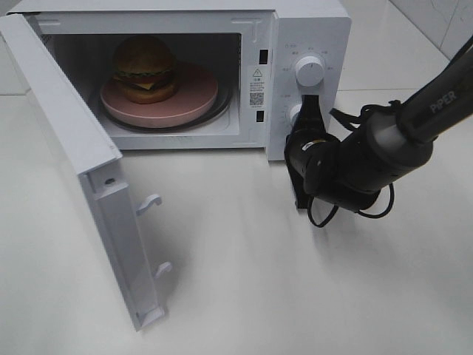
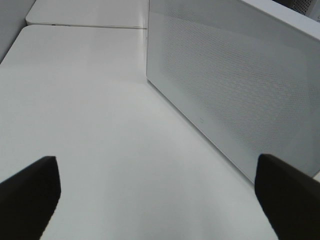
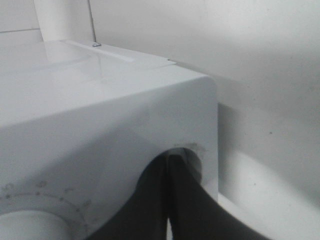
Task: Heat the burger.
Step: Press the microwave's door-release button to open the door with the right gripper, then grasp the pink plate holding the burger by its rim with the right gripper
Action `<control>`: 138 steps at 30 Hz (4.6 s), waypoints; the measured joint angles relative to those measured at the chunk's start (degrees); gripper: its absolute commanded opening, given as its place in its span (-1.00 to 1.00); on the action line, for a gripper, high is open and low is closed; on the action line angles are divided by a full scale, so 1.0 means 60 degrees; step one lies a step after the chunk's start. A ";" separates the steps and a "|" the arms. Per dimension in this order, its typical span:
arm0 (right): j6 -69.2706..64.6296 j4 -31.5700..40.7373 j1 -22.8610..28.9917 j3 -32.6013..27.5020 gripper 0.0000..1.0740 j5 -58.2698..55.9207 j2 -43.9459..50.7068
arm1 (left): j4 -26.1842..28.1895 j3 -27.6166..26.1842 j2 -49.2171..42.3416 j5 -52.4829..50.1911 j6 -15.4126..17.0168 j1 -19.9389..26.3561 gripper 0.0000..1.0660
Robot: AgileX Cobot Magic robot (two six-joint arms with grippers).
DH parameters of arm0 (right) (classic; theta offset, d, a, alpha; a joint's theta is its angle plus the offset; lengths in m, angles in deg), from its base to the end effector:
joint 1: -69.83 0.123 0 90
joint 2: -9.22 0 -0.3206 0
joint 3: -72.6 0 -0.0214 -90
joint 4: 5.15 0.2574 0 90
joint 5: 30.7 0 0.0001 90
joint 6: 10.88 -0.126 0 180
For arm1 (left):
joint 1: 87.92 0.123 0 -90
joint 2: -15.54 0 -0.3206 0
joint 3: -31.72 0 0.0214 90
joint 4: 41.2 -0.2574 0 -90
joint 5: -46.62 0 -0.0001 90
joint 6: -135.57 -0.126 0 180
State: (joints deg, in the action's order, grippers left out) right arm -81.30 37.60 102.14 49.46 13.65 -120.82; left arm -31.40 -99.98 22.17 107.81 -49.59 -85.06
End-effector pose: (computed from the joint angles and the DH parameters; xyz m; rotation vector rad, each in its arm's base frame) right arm 0.4037 0.1846 0.0971 1.4996 1.5263 0.9915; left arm -0.0070 -0.0192 0.2712 0.0516 2.0163 -0.1150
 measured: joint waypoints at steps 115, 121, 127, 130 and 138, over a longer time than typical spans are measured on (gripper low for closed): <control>2.2135 -0.9425 0.0850 0.1346 0.73 -1.0342 0.4526 | 0.0000 0.0000 0.0000 0.0000 0.0000 0.0000 0.83; 2.2126 -0.9425 0.0850 0.1919 0.71 -1.0017 0.3839 | 0.0000 0.0000 0.0000 0.0000 0.0000 0.0000 0.83; 2.1973 -0.9435 0.0850 0.2578 0.69 -0.9759 0.2855 | 0.0000 0.0000 0.0000 0.0000 0.0000 0.0000 0.83; 2.1954 -0.9435 0.0850 0.2807 0.69 -0.9578 0.2502 | 0.0000 0.0000 0.0000 0.0000 0.0000 0.0000 0.83; 2.1944 -0.9435 0.0850 0.3552 0.68 -0.9463 0.1719 | 0.0000 0.0000 0.0000 0.0000 0.0000 0.0000 0.83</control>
State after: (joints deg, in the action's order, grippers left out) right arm 50.37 -19.01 107.24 70.78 -43.13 -110.51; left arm -31.40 -99.98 22.17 107.81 -49.59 -85.06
